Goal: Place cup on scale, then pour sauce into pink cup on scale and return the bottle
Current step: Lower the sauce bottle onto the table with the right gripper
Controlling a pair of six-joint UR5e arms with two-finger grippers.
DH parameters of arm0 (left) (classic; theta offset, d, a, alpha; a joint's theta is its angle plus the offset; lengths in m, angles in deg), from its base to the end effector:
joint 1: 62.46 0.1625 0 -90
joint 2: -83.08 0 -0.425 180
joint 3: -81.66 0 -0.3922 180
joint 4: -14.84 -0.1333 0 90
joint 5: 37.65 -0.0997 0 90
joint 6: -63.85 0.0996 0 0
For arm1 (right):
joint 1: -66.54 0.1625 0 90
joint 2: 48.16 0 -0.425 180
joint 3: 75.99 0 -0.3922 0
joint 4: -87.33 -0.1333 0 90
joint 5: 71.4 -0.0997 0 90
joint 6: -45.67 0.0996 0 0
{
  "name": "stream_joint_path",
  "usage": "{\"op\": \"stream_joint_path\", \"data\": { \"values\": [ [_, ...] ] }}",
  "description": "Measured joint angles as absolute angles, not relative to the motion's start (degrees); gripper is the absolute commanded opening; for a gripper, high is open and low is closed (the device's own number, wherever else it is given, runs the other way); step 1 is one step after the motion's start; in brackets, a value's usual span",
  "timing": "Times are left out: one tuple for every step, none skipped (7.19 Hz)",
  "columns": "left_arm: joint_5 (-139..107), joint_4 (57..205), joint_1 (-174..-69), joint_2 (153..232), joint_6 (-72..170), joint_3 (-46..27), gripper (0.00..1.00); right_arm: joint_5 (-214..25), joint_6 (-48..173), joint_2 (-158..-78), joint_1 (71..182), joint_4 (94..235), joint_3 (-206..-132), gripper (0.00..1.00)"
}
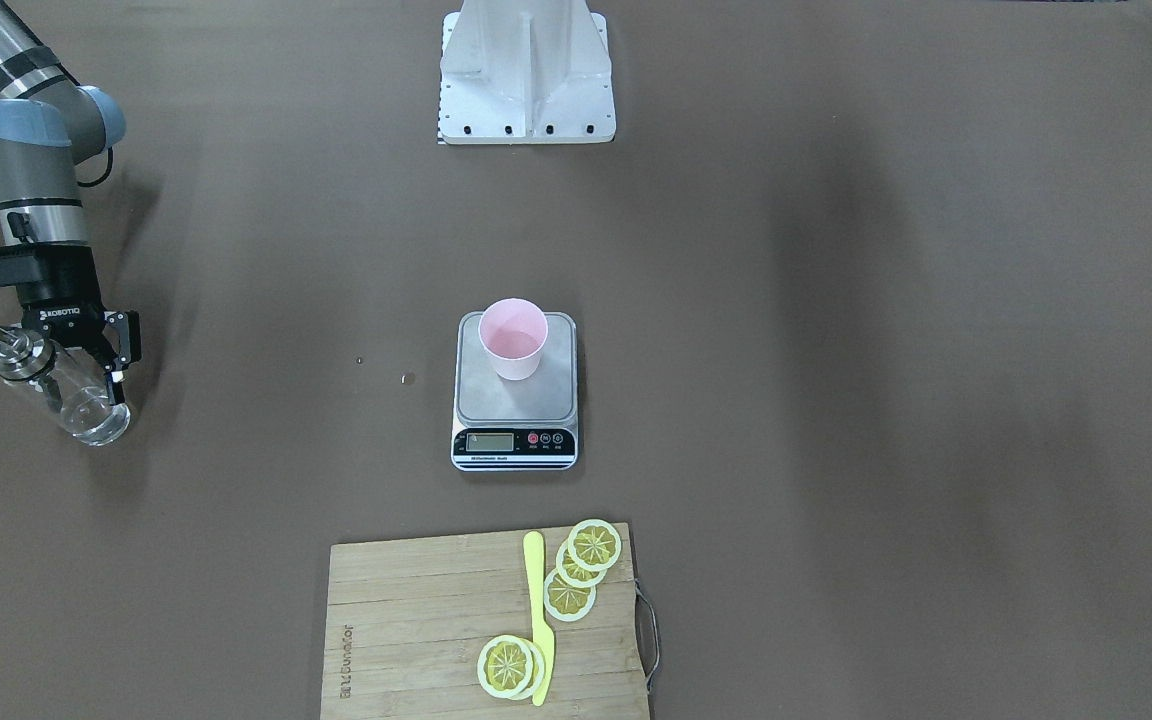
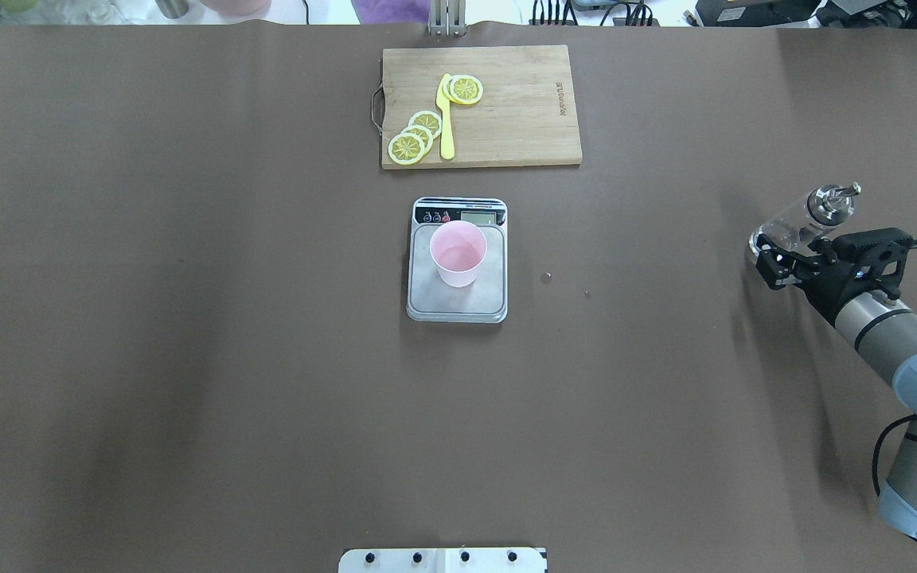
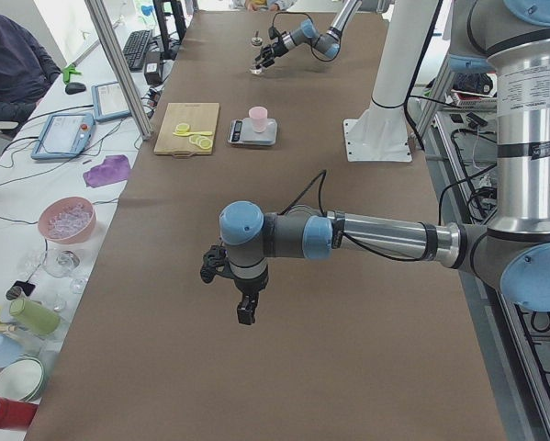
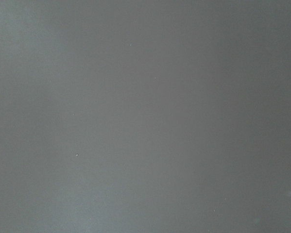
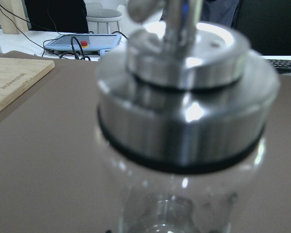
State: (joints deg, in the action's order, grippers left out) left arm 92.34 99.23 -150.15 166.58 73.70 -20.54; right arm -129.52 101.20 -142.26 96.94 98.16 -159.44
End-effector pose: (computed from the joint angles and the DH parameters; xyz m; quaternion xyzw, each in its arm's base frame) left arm -0.0514 -0.4444 0.6220 0.0232 0.3411 0.0998 0.9344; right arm -0.3115 -0.3983 0.5971 0.4819 -0.3351 0.1263 0.7997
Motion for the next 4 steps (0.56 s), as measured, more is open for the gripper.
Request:
{"op": "stream_joint_path", "data": {
  "values": [
    [92.3,99.2,-150.1,166.6,73.7,-20.5,0.99,-128.2,101.2,-142.2,96.1,98.1,-159.4,1.00],
    [92.3,99.2,-150.1,166.6,73.7,-20.5,0.99,-127.7,101.1,-142.2,95.7,98.1,-159.4,1.00],
    [92.3,99.2,-150.1,166.7,73.7,-20.5,0.99,-127.6,101.1,-142.2,95.6,98.1,-159.4,1.00],
    [92.3,99.2,-150.1,166.7,73.7,-20.5,0.99,-127.6,101.1,-142.2,95.6,98.2,-159.5,1.00]
  ]
}}
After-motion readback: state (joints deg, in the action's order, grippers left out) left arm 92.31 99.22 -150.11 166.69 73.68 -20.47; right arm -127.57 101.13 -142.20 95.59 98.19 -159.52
